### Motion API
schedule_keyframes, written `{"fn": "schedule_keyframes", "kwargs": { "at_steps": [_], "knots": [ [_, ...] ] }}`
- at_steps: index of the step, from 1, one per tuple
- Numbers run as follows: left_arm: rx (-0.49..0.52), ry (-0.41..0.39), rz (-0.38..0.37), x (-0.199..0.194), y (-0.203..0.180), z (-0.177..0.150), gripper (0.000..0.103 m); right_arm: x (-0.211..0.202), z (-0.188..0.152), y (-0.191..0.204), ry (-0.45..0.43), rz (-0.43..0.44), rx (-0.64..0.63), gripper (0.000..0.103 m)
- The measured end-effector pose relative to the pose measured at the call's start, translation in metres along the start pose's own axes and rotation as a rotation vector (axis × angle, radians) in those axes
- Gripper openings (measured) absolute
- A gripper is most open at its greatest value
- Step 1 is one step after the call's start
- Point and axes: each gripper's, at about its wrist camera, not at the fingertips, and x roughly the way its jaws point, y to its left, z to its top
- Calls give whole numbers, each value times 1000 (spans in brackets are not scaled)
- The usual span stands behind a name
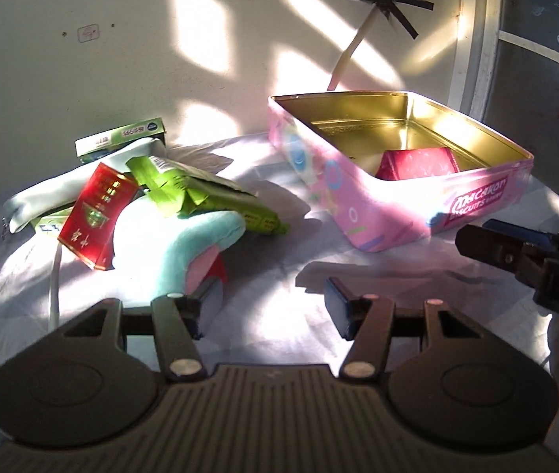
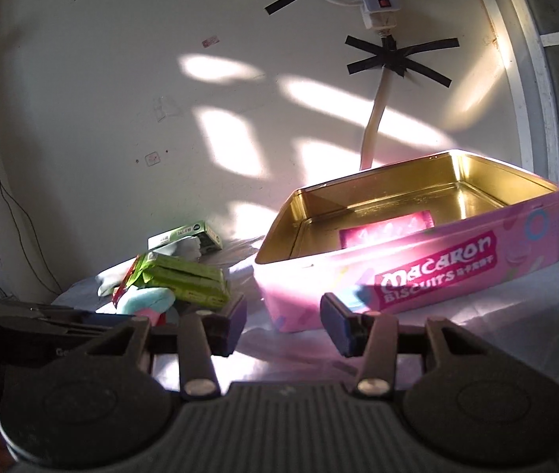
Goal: Organize objects
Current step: 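Withdraw both grippers from the tin back toward the pile, then close both grippers on the teal plush toy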
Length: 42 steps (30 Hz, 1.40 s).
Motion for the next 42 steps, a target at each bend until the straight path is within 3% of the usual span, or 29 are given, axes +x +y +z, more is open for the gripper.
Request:
{"fn": "schedule_keyframes", "kwargs": {
  "at_steps": [6,12,22,33,37,42],
  "knots": [
    [-68,8,116,-3,51,-21,60,22,-12,45,86,60,-66,43],
    [-126,7,170,-3,86,-35,60,38,-20,79,141,94,-126,43],
    [-199,-8,212,1,128,-45,60,56,-20,110,178,108,-202,43],
    [-246,-4,215,10,152,-52,63,78,2,133,120,87,-309,43],
    [-228,-12,217,12,150,-53,66,100,4,125,171,105,-228,45],
    [-210,-12,216,14,148,-52,70,130,-1,106,278,145,-47,66]
  ]
}}
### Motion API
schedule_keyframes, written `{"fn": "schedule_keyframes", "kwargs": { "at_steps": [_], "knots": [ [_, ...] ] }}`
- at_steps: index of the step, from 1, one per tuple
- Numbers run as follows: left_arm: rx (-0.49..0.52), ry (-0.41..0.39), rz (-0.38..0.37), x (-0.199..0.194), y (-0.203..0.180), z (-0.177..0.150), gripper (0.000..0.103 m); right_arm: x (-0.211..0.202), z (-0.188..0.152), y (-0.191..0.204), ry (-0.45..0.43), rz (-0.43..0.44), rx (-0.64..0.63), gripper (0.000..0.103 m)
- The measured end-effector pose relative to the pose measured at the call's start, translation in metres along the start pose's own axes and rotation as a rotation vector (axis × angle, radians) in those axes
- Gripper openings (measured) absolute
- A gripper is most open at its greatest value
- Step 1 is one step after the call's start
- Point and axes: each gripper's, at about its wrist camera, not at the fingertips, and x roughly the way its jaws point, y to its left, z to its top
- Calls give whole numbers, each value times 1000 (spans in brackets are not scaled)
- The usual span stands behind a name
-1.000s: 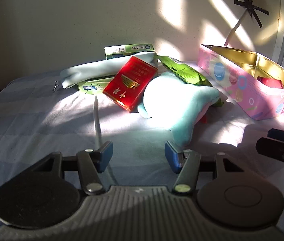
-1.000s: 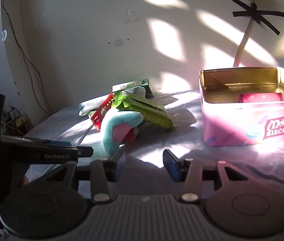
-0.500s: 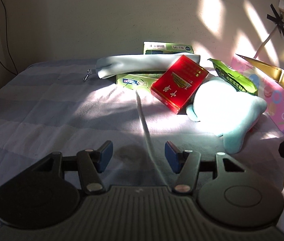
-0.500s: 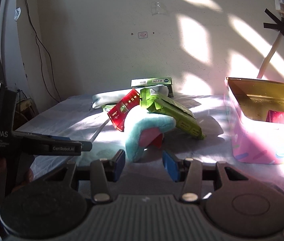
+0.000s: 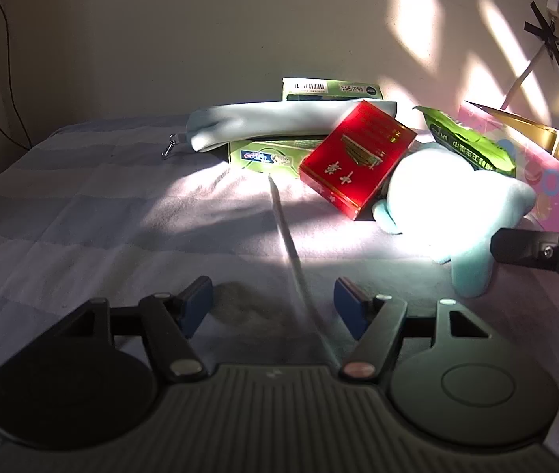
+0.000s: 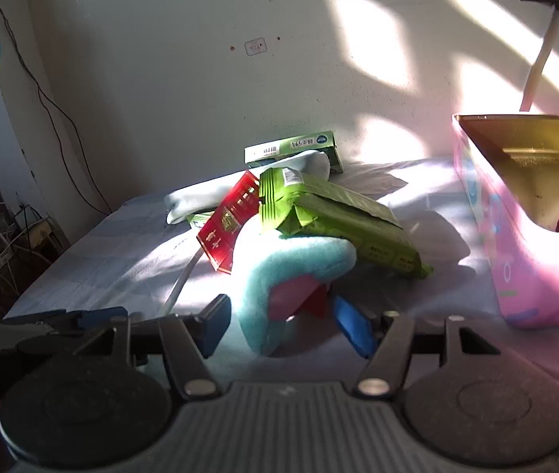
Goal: Organize objects
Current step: 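Close both grippers on the teal plush toy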
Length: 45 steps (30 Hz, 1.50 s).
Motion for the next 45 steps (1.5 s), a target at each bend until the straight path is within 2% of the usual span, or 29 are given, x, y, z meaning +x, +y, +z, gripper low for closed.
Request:
{"fn": "schedule_keyframes", "kwargs": {
  "at_steps": [3,5,7,9,13,17,19,21,22,23,24,26,27,30,32,36,38,41,43,44,45],
  "knots": [
    [8,0,1,1,-1,1,70,20,5,-3,22,26,54,76],
    [8,0,1,1,-1,0,70,33,8,-2,24,40,72,76],
    [10,1,3,1,-2,0,70,42,8,-1,46,29,77,60],
    [12,1,3,1,-2,0,70,40,6,-2,58,69,82,43],
    [19,3,6,2,-3,0,71,13,-10,0,73,90,-20,42],
    [22,4,9,3,-4,0,72,-30,-32,-9,146,248,-106,43],
    [25,4,13,4,-5,0,72,-51,-42,-19,173,328,-114,44],
    [25,5,18,4,-5,-1,73,-68,-49,-28,177,331,-126,49],
    [24,5,20,4,-5,-1,74,-76,-52,-34,167,299,-134,49],
    [23,6,20,4,-5,-1,74,-82,-53,-39,145,248,-132,58],
    [21,8,19,4,-4,0,74,-88,-53,-44,122,206,-124,72],
    [9,18,10,1,-3,0,74,-102,-49,-58,59,125,-91,76],
    [-11,25,-22,-3,-2,1,74,-107,-48,-63,43,117,-81,76],
    [-72,11,-219,-27,-6,4,74,-120,-46,-64,5,94,-121,76],
    [-48,-2,-327,-42,-20,6,74,-122,-48,-60,-2,87,-160,77],
    [-26,13,-530,-56,-47,6,75,-117,-56,-54,16,139,-198,78],
    [-6,33,-567,-55,-60,5,80,-113,-60,-49,40,158,-202,80],
    [52,60,-546,-51,-78,0,80,-105,-65,-43,59,186,-219,80],
    [44,96,-565,-43,-79,-3,79,-99,-68,-40,73,206,-215,79],
    [22,115,-588,-40,-78,-4,75,-95,-68,-39,86,219,-215,70],
    [4,125,-598,-39,-78,-5,74,-92,-68,-38,93,236,-215,55]
  ]
}}
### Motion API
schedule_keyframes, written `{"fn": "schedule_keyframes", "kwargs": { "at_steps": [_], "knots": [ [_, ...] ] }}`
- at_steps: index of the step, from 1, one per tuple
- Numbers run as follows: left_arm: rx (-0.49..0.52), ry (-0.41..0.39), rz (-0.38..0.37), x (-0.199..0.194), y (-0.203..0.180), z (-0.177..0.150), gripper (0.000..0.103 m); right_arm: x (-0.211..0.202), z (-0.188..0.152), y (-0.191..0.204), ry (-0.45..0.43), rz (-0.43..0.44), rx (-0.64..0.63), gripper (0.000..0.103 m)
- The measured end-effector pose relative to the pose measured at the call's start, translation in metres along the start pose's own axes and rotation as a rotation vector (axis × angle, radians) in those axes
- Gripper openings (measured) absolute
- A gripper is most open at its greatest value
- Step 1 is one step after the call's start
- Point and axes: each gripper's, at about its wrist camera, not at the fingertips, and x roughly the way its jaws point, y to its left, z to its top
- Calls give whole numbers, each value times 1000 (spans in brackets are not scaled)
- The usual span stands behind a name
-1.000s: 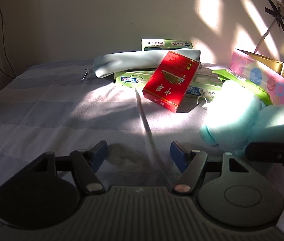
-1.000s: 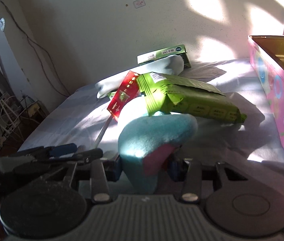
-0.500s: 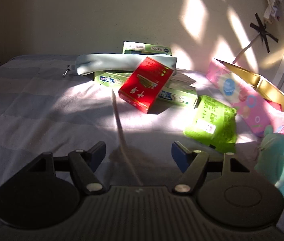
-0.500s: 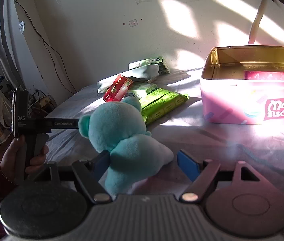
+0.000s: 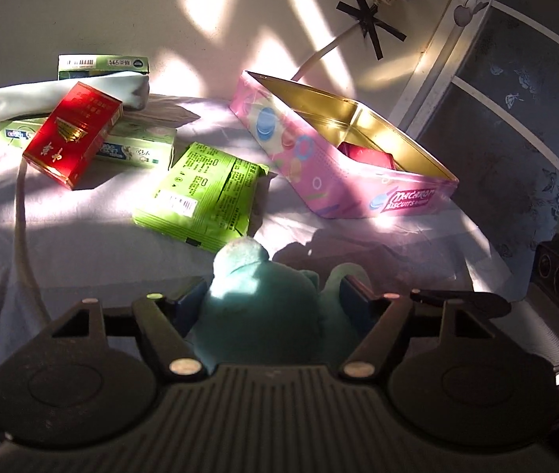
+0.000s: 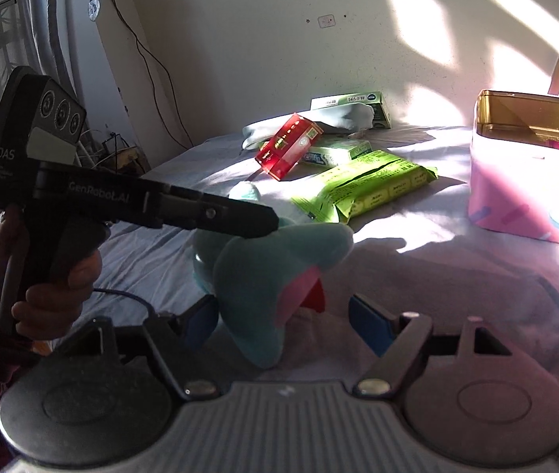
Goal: Organize objects
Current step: 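Carry the teal plush with both grippers into the tin and release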
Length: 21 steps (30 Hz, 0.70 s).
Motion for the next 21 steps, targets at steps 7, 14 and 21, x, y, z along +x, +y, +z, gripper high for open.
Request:
{"fn": "schedule_keyframes", "kwargs": {
  "at_steps": [7,14,21],
  "knots": [
    [113,-100,-37,-2,-43,51,68,-27,28,-7,-142,-120,-102,41],
    [264,-182,-125,70,-101,125,69,-59,68,-61,-295,-449,-164,41],
    [276,-154,-159,166,-141,169,69,-63,91,-170,-248,-584,-57,41]
  ]
}}
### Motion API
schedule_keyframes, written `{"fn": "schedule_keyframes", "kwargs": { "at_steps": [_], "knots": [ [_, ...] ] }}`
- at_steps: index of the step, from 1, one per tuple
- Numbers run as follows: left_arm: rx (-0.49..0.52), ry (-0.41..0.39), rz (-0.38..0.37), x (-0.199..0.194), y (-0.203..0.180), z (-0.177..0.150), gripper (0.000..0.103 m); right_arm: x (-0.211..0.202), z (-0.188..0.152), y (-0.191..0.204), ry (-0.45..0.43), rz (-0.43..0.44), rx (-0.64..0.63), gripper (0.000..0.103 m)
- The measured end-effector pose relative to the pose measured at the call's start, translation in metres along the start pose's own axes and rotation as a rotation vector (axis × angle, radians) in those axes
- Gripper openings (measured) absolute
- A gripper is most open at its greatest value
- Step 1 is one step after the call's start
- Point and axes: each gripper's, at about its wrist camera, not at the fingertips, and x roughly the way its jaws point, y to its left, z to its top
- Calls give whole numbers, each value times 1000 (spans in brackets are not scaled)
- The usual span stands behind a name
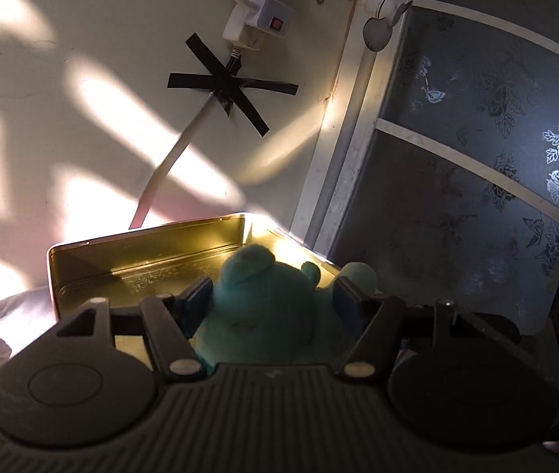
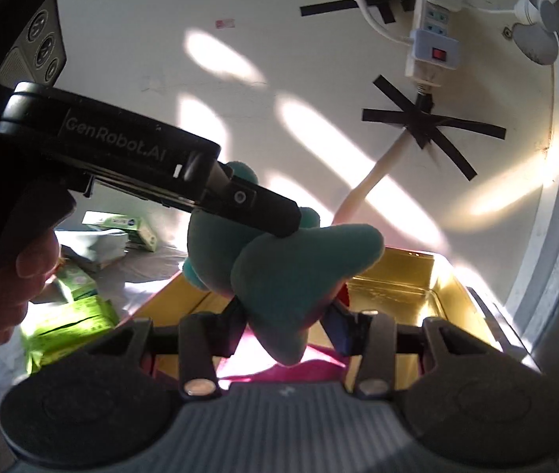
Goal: Organize objects
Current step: 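Carry the teal plush with both grippers into the tin and release, then move both grippers to the green wet-wipes pack and grasp it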
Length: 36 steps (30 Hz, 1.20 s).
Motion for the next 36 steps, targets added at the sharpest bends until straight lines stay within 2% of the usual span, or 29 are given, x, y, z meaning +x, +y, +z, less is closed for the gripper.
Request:
{"fn": "schedule_keyframes", "kwargs": {
  "at_steps": [4,5,6,10,16,22,29,36],
  "knots": [
    [-12,37,41,41,1,2,69,33,-8,-32,62,-77,56,44],
    [-16,46,52,45,3,1,69,39,-11,-37,67,-100,73,46],
    [-24,61,73,51,5,0,69,42,-13,-42,67,-111,96,53],
    [-41,82,123,49,11,-4,69,35,-21,-54,36,-105,188,57],
    [24,74,246,11,-4,-12,69,0,-27,-39,-21,-83,249,57],
    [114,80,402,-32,-22,-34,69,-39,-30,-10,-70,-75,289,57],
    [114,95,480,-81,-14,-67,70,-65,-39,25,-73,-24,327,58],
    [80,114,558,-113,8,-98,70,-67,-46,61,-25,16,308,58]
  ]
}}
